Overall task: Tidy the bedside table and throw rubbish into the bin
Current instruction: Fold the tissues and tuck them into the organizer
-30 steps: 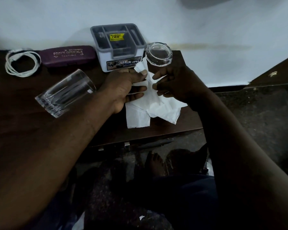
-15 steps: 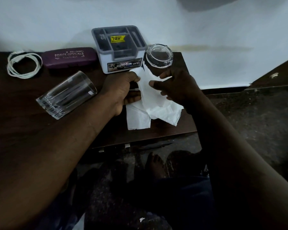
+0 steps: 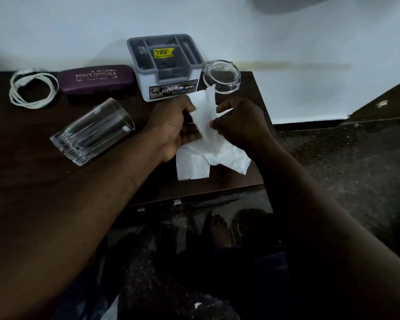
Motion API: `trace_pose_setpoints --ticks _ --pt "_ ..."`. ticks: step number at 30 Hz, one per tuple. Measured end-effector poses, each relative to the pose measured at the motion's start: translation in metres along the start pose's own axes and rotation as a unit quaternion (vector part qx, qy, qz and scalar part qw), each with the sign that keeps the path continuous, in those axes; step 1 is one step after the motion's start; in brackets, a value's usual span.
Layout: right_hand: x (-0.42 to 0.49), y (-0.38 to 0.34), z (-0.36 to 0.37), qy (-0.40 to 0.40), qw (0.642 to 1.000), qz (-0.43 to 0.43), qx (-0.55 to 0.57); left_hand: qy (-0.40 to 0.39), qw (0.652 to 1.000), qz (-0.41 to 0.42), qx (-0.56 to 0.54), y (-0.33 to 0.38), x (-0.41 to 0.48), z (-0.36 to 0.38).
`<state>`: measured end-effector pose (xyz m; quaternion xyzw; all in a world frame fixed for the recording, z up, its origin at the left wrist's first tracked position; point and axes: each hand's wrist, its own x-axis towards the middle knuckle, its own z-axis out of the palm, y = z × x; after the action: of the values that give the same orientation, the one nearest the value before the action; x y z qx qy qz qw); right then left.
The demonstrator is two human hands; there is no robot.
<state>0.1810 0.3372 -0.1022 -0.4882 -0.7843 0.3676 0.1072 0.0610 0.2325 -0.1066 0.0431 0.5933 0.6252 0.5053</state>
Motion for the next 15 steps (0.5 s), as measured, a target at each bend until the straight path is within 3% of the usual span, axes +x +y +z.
trace_pose_setpoints --ticks 4,10,15 --pt "0.002 0.0 -0.011 0.041 0.999 0.005 -0.01 0.034 0.999 0.007 0.004 -0.001 0.0 0.0" --pt "0.007 0.009 -0.034 0.053 0.987 0.106 0.113 0.073 0.997 0.0 -0.001 0.001 0.0 -0.003" --pt "0.005 0.017 -0.046 0.076 0.991 0.107 0.041 0.077 0.997 -0.004 0.02 0.002 -0.002 -0.005"
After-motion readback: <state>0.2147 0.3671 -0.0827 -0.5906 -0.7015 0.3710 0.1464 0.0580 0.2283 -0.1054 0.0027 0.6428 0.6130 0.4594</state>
